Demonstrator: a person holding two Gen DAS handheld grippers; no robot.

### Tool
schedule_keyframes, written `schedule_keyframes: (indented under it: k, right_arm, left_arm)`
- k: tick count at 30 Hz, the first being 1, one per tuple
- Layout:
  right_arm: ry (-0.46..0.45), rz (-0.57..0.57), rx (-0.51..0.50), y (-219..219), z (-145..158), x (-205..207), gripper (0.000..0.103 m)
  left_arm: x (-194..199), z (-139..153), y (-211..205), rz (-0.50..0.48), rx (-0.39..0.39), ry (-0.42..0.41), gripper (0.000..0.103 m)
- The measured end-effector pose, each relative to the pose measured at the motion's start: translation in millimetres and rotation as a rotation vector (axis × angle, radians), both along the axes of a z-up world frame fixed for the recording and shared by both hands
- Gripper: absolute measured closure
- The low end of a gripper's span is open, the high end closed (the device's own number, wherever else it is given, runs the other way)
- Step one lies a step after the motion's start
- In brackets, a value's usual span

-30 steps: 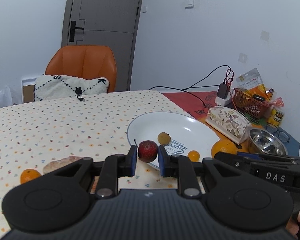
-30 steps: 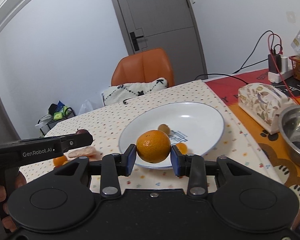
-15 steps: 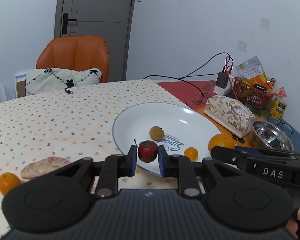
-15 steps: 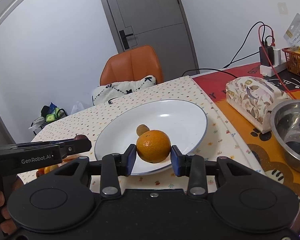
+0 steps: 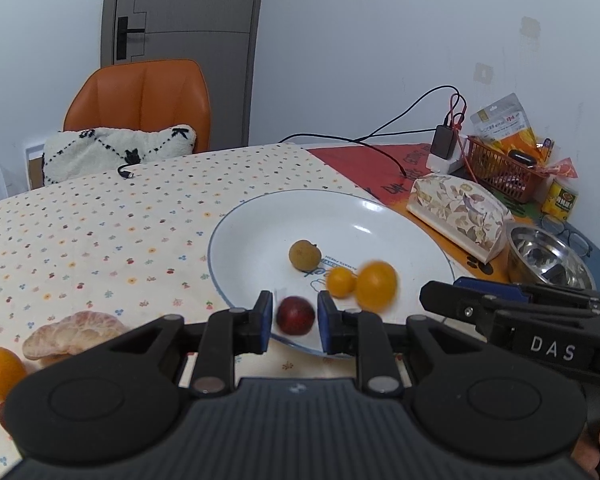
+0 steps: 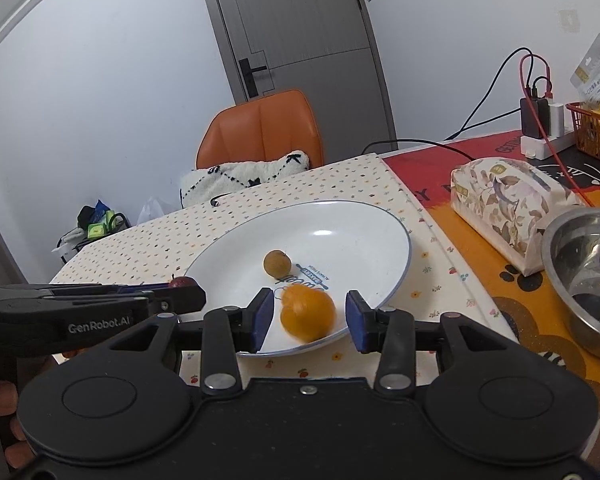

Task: Organize fruits
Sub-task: 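Open the right gripper over the white plate while the left gripper releases the red apple there, then move both open grippers back toward the remaining fruits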

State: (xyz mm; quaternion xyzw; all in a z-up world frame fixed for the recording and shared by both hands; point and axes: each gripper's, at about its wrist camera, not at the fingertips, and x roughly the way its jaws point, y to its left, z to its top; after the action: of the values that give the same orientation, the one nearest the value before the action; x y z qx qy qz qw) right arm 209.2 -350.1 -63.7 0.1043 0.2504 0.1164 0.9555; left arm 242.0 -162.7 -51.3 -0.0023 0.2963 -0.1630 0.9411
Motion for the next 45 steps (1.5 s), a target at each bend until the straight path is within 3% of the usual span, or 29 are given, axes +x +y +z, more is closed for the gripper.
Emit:
schedule_keyframes:
  k: [6, 9, 12, 17, 23, 26, 29, 45]
  right_arm:
    - [0.006, 0.001, 0.004, 2.9, -0.6, -3.1, 0.057]
    - [0.001, 0.001, 0.004, 4.3, 1.5, -5.2, 0.055]
    - [-0.002, 0.000, 0.013, 5.0, 3.0, -6.9, 0.051]
    - [-0.006, 0.007, 0.016, 8.5, 5.6, -10.1, 0.047]
    - [-0.022, 0.014, 0.013, 15.4, 10.4, -17.1, 0.032]
    - [-0.041, 0.008, 0.006, 19.0, 14.3, -21.9, 0.020]
    - [-0.070, 0.000, 0.006, 22.5, 18.7, -27.2, 0.000]
    - [-0.100, 0.043, 0.010, 48.1, 34.0, -40.3, 0.000]
  left_arm:
    - [-4.0, 3.9, 6.3, 0.012, 0.000, -0.005, 0.076]
    - [-5.6, 5.8, 11.9, 0.024, -0.002, -0.007, 0.069]
    - [-9.8, 8.9, 17.7, 0.046, -0.002, -0.025, 0.057]
    - [-17.9, 15.5, 28.3, 0.084, -0.012, -0.057, 0.027]
    - [-30.4, 23.8, 40.7, 0.118, -0.005, -0.114, 0.009]
    - [-35.4, 27.7, 47.7, 0.138, -0.004, -0.128, 0.006]
    - [-40.6, 31.0, 54.0, 0.152, -0.007, -0.141, 0.004]
    - [-72.6, 49.4, 84.0, 0.205, 0.007, -0.196, 0.000]
